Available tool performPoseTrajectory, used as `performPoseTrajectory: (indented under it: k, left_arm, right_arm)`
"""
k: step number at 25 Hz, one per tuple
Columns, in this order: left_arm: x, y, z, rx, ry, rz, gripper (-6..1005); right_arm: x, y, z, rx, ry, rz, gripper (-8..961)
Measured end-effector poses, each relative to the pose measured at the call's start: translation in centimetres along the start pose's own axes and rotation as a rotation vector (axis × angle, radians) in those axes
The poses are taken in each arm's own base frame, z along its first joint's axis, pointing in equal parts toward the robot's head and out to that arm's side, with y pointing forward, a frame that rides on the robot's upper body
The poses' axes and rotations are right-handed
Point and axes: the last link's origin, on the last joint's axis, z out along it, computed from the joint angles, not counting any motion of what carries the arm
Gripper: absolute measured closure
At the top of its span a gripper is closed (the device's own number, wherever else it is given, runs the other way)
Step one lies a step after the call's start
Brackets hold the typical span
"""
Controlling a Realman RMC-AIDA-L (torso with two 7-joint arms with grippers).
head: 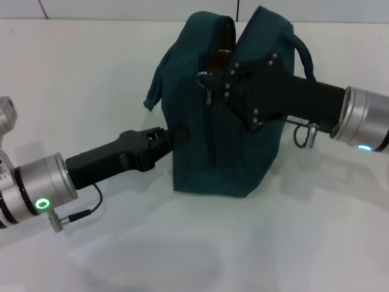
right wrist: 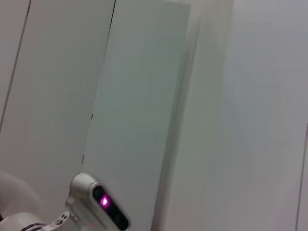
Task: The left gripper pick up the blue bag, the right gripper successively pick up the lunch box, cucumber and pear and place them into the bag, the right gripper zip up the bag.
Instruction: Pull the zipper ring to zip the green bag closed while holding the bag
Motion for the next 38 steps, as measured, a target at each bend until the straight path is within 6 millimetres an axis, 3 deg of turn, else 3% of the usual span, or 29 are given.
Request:
performPoseTrajectory:
  k: [12,25,38]
  left_arm:
    - [-0.5,0.3,0.2,-0.025,-0.043,0.041,933]
    - [-0.7,1.7,-0.4,-0.116,-0.027,0.117,935]
    - [-1.0,2.1,-0.8,-0.130,-0.020,0.157,934]
  right_arm:
    - [-0.6,-1.2,-0.1,0.035,-0.014,0.054,945]
    - [0.1,-4.0,-0.9,0.183,0.033,0.266,945]
    - [-0.2,-4.4,-0.9,0.190,0.014,0.267,946]
